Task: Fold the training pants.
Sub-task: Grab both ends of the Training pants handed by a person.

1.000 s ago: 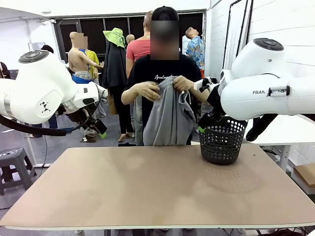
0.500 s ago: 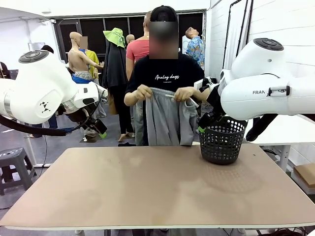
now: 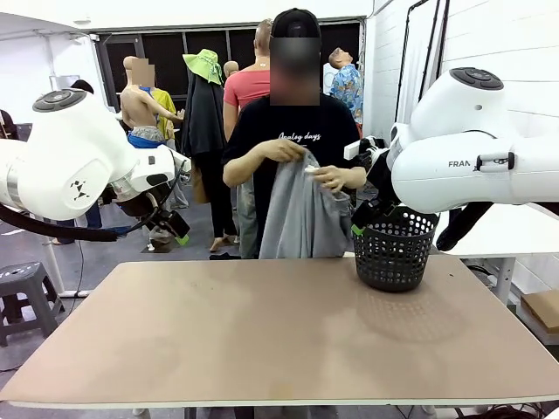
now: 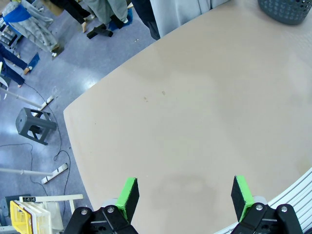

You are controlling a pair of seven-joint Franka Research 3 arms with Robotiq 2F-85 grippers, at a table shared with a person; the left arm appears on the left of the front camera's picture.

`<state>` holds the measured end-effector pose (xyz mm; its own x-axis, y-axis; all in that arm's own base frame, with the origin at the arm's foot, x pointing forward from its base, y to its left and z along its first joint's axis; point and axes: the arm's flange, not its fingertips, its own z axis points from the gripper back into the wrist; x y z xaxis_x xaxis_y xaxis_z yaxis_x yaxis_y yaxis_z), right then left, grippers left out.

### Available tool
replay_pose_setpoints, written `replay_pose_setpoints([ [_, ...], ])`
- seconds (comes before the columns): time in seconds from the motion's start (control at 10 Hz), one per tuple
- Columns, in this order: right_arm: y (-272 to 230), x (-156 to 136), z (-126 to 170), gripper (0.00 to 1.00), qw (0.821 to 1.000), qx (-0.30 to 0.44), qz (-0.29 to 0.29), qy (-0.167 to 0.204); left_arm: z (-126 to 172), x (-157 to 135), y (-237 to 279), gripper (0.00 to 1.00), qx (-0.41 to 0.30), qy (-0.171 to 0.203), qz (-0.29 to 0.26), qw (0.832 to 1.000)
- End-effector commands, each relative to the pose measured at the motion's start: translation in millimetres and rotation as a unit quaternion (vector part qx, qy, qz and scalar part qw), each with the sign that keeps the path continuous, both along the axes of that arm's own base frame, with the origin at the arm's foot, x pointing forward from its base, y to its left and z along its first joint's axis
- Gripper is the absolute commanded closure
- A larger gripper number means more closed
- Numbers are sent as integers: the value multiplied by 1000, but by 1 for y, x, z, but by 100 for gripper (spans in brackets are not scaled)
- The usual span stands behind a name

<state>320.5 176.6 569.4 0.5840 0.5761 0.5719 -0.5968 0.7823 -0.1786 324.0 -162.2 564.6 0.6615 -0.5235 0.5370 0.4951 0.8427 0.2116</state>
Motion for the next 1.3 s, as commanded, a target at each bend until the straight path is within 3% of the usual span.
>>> replay_pose_setpoints([
  [0.0,0,0,0,0,1000,3,2,-3,-1,0,1,0,-8,-3,-2,1000],
  [1.2,0,0,0,0,1000,3,2,-3,-1,0,1,0,-8,-3,-2,1000],
])
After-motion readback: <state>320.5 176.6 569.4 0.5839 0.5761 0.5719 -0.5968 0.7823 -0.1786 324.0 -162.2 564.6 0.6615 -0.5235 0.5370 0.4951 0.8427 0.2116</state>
